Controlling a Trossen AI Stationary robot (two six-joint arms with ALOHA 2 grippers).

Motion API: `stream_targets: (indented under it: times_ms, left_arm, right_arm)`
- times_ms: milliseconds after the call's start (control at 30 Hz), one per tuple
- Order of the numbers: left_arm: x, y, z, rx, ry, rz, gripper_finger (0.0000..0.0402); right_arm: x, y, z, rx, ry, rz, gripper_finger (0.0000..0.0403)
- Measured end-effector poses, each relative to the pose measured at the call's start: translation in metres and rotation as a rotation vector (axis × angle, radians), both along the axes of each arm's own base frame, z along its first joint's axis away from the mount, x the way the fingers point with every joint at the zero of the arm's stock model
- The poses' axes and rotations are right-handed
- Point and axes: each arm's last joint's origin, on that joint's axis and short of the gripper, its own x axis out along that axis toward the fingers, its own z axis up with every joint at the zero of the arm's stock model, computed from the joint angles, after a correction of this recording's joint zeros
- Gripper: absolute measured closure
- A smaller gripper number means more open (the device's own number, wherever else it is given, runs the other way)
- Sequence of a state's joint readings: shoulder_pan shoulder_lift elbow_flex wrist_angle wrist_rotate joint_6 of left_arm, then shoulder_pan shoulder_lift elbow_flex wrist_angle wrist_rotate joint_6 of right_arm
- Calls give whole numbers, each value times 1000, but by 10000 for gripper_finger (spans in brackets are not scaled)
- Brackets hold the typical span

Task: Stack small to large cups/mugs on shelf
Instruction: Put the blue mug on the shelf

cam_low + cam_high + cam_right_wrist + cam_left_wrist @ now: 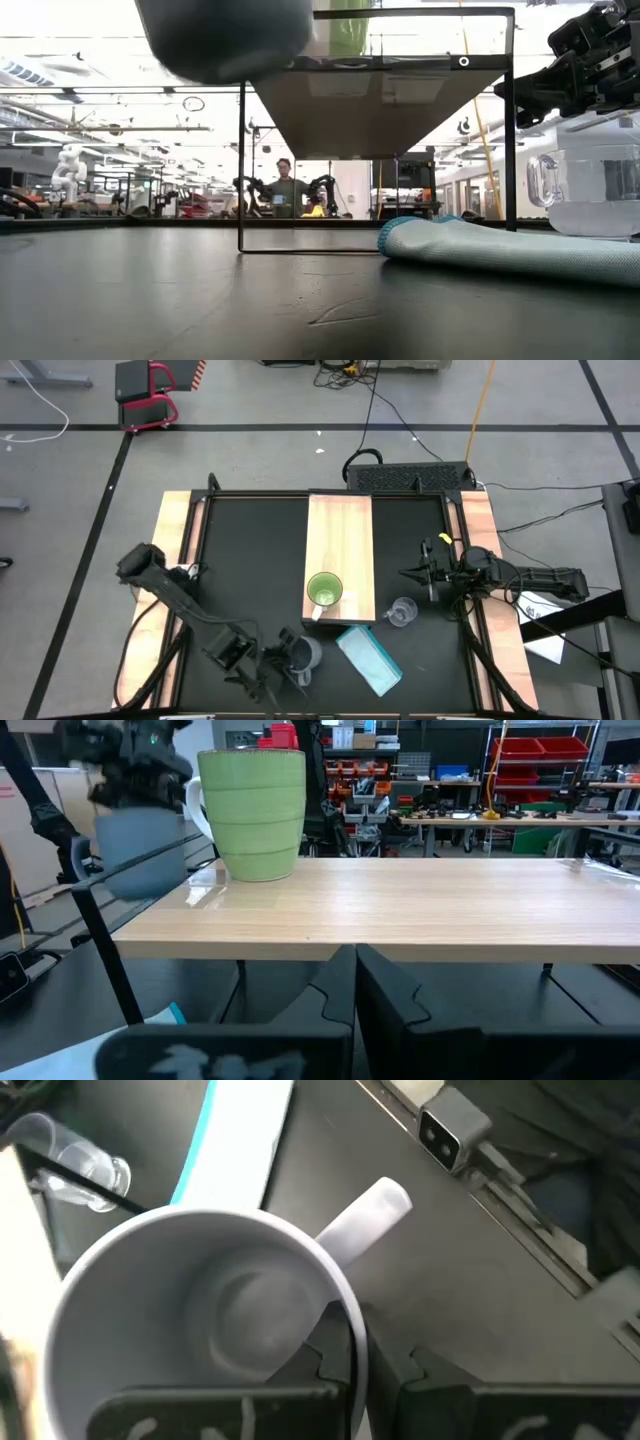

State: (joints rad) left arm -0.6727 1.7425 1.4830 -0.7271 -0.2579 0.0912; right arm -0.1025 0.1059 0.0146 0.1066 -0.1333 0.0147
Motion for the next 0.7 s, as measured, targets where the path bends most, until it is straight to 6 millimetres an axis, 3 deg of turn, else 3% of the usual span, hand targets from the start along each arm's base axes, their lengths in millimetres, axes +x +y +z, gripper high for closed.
stream_targets:
  times_ms: [467,700]
  left_arm:
    - [-53,36,46,-10,69,229,396]
    - [-76,52,43,6,43,266,396]
  right_arm:
    - [0,0,0,-1,0,0,403]
    - [0,0,0,-1,0,0,403]
